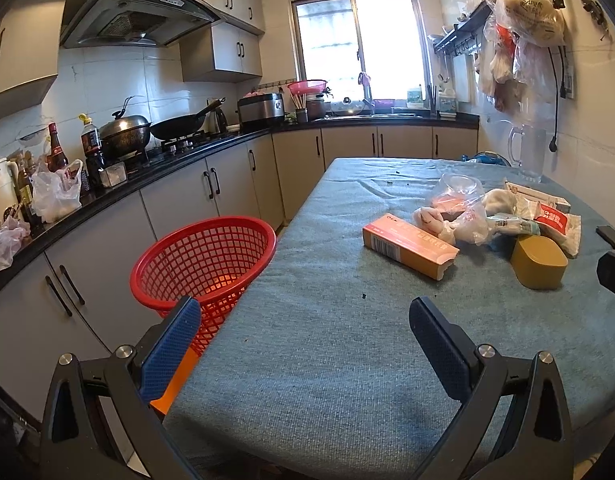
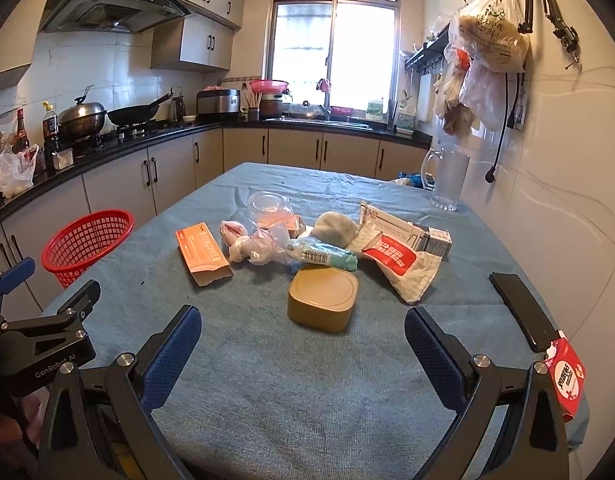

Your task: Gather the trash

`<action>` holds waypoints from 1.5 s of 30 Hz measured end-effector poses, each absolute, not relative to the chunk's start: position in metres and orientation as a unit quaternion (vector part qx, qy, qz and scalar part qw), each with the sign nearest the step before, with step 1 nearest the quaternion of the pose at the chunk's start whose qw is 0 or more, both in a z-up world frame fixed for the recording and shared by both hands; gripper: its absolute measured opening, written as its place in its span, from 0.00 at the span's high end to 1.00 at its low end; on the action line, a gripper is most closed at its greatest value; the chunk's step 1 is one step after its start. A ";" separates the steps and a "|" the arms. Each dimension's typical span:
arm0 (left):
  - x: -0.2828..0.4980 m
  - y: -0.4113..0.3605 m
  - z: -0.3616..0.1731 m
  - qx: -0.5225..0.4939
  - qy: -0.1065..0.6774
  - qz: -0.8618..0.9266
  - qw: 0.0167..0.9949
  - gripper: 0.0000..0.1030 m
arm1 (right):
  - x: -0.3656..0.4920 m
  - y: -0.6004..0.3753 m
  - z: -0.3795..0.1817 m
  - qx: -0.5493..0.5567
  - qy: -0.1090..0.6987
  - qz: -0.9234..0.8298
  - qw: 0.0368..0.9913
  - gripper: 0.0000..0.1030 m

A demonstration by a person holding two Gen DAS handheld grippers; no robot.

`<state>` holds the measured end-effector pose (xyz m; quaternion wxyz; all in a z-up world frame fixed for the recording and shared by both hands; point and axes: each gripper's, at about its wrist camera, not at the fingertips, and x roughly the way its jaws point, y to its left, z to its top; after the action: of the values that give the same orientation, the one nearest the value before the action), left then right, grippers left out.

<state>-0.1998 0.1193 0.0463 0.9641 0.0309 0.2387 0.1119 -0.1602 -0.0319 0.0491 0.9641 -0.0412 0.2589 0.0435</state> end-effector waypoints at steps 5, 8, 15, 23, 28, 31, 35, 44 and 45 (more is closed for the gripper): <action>-0.195 0.118 0.044 0.034 0.244 0.109 0.963 0.00 | -0.157 -0.032 0.046 -0.043 0.263 0.043 0.963 0.00; -0.194 0.118 0.041 0.039 0.246 0.109 0.962 0.00 | -0.154 -0.031 0.045 -0.043 0.267 0.046 0.962 0.00; -0.190 0.118 0.041 0.041 0.249 0.110 0.961 0.00 | -0.148 -0.028 0.043 -0.043 0.272 0.048 0.960 0.00; -0.184 0.120 0.040 0.041 0.255 0.106 0.960 0.00 | -0.142 -0.030 0.040 -0.040 0.280 0.049 0.958 0.00; -0.179 0.119 0.041 0.039 0.261 0.100 0.959 0.00 | -0.135 -0.042 0.039 -0.019 0.287 0.051 0.956 0.00; -0.172 0.119 0.043 0.030 0.273 0.086 0.958 0.00 | -0.130 -0.051 0.039 -0.001 0.294 0.061 0.954 0.00; -0.156 0.117 0.049 0.021 0.294 0.057 0.954 0.00 | -0.120 -0.065 0.036 0.036 0.313 0.087 0.945 0.09; -0.081 0.128 0.056 -0.125 0.408 -0.067 0.902 0.09 | -0.105 -0.095 0.028 0.102 0.346 0.107 0.926 0.21; -0.072 0.129 0.054 -0.141 0.421 -0.071 0.893 0.09 | -0.105 -0.097 0.028 0.105 0.345 0.105 0.927 0.21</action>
<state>-0.0720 0.1291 0.0540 0.8932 -0.1410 0.4210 -0.0713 -0.1048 -0.0974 0.0280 0.9268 0.1046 0.3452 0.1048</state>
